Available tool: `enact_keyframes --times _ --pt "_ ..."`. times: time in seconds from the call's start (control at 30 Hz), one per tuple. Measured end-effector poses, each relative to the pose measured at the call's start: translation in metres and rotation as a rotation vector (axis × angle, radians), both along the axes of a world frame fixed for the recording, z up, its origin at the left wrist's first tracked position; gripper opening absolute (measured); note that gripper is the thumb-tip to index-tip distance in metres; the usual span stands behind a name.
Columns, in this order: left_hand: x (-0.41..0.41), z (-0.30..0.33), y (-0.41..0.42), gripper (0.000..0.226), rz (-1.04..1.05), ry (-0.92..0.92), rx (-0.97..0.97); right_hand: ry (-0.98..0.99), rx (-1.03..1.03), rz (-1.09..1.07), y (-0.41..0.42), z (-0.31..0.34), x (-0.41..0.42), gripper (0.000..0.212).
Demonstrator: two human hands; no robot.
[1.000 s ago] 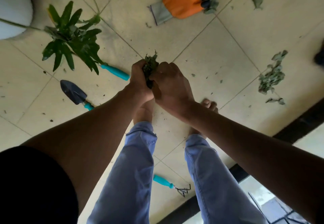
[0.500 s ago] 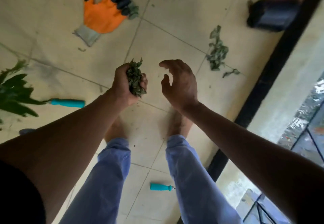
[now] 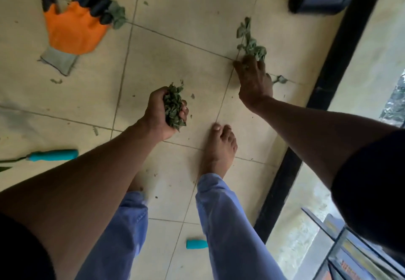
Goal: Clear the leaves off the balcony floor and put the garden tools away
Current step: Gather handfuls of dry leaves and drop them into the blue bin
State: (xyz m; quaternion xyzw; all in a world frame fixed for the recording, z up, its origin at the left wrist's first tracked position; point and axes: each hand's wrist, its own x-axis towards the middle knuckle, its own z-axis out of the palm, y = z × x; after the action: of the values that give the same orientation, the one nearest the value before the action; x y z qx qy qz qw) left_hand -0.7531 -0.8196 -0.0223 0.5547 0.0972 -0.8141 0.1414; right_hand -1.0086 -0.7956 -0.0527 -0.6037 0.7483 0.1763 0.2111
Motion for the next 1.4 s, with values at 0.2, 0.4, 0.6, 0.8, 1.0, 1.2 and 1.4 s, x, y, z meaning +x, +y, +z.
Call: enact_keyframes --times 0.2,0.4,0.6,0.8,1.0,1.2,1.4 --pt "-0.014 -0.011 0.01 0.03 -0.018 0.007 0.036 -0.108 -0.206 -0.149 0.01 -0.023 -0.003 0.038" --pt "-0.019 -0.014 0.015 0.028 0.0 -0.025 0.065 -0.447 -0.309 -0.524 -0.001 0.01 0.023 0.017" --pt "-0.025 -0.008 0.011 0.029 -0.024 -0.079 -0.035 -1.172 -0.18 -0.989 0.009 0.097 0.085 0.015" --pt "-0.02 -0.003 0.001 0.04 -0.181 -0.075 -0.146 -1.583 -0.004 -1.223 0.016 0.122 0.118 0.021" --pt "-0.021 -0.006 -0.003 0.046 -0.085 -0.018 -0.146 -0.994 -0.259 -0.916 0.015 0.086 0.124 0.017" --pt "-0.027 -0.002 0.002 0.047 0.04 0.035 -0.159 -0.601 -0.491 -0.44 0.019 0.069 0.14 0.012" --pt "-0.031 0.0 0.002 0.037 0.115 0.107 -0.146 -0.416 -0.411 -0.126 0.027 0.067 0.145 0.014"
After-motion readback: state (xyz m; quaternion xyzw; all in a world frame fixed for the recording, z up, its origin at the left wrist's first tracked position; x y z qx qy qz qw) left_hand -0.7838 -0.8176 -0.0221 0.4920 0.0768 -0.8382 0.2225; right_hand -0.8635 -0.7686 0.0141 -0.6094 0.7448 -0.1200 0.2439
